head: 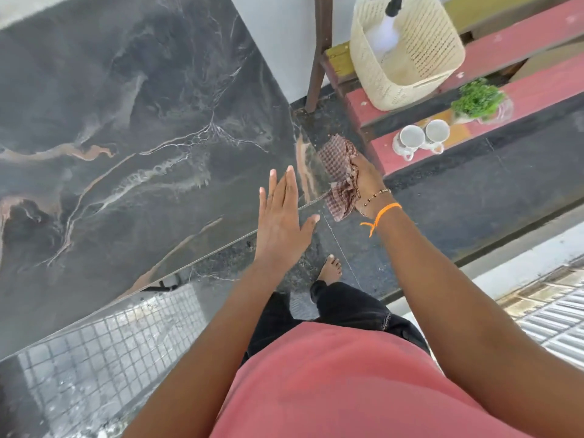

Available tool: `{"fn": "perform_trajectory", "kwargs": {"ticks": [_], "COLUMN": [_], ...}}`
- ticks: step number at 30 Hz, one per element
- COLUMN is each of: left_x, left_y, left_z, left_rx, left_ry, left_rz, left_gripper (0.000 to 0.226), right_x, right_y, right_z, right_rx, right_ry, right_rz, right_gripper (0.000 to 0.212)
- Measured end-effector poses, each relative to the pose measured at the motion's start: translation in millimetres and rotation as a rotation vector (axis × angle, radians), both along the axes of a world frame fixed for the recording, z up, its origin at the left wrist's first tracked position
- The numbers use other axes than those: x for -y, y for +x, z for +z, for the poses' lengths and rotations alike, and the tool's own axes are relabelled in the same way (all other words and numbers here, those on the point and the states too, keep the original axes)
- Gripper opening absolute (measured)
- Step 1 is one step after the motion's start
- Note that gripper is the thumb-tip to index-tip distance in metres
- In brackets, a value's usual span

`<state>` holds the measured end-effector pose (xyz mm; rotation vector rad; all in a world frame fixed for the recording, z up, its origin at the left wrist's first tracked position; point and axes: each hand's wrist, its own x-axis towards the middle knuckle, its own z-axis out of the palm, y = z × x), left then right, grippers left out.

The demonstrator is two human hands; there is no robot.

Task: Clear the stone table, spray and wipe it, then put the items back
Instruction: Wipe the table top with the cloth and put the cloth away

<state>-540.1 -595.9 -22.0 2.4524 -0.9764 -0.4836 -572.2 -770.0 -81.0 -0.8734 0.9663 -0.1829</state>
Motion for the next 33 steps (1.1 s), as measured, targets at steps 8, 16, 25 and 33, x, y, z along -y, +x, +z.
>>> {"fn": "perform_trajectory", "kwargs": {"ticks": [8,16,25,33], "left_x": [78.7,160.9,206.6,254.3], "left_y": [10.2,65.6,130.8,158.3], "left_z": [25.3,23.7,14.1,-16.6], "left_rx": [-0.641,-0.945,-0.83,-1.602], "left_ry": [-0.287,-0.32,-0.122,-0.334], "left_rz": [0.253,0.23,-0.047,0.394], "left_gripper": [0.054,0.024,0.022,0.05], "right_x": [58.7,91.5,190.8,255.4], "right_y": [-24.1,4.6,0.5,22.0], "right_z": [20.2,77.5,67.7,45.8], "right_rx": [0.384,0.602,0.113,0.203], "right_ry": [0.405,0.263,-0.112,0.167], "right_rz": [-0.448,-0.25,0.134,0.191], "right_gripper": [0.041,0.048,0.029,0.038]}}
